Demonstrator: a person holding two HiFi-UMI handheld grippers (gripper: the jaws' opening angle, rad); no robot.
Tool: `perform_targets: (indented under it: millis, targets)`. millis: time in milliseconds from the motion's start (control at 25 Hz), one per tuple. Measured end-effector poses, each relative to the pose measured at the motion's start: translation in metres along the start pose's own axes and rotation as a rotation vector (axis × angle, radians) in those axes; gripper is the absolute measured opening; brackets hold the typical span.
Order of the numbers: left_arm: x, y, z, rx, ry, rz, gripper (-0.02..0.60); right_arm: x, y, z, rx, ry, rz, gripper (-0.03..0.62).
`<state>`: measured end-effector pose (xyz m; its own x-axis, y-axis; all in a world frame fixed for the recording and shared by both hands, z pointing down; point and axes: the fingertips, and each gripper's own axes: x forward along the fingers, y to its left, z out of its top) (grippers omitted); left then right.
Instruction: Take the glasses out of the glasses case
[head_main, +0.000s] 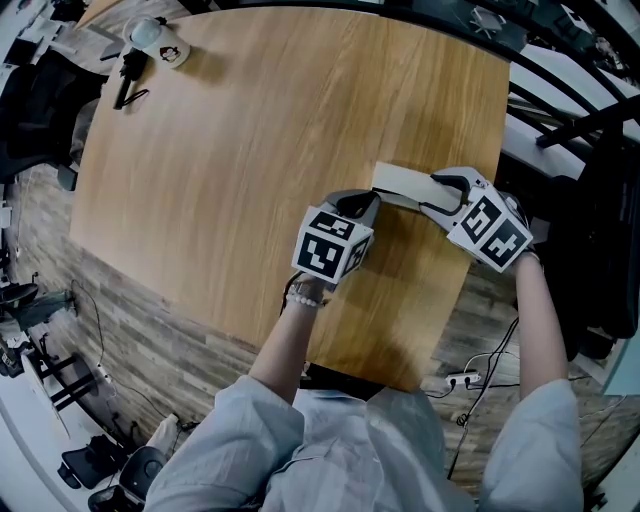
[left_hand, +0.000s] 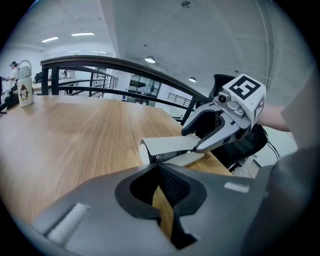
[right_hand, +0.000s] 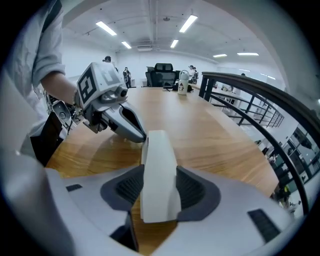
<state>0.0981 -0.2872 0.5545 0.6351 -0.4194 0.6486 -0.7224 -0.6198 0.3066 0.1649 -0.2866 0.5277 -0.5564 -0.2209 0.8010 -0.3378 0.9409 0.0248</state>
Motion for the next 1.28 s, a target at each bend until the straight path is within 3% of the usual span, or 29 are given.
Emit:
perform_targets:
  millis: [120,400,680,880,1080,1280]
  targets:
    - [0.0,0.0,0.0,0.001,0.0,0.0,0.003,-0.008,0.0,0.008,-0.03,-0.017,-0.003,0.103]
    - [0.0,-0.001,0.0,-0.001,0.0,0.001,0.003,-0.018,-0.021,0.011,-0.064,-0.019,-0.113,0.037]
    - [0.0,0.0,0.0,-0.013,-0.001,-0.009,0.003,-0.017,-0.045,0.007,-0.032,-0.015,-0.212,0.032]
    - [-0.002,0.002,0.002,-0.045,-0.01,-0.03,0.003,-0.024,-0.041,0.015,0.0,-0.066,-0.219,0.048]
    - [-0.002,0.002,0.002,-0.057,-0.004,-0.041,0.003,-0.033,-0.016,0.035,-0.038,-0.102,-0.159,0.072]
    - [-0.003,0.002,0.003,-0.056,-0.005,-0.04,0.003,-0.015,0.002,0.032,-0.103,-0.03,-0.09,0.074]
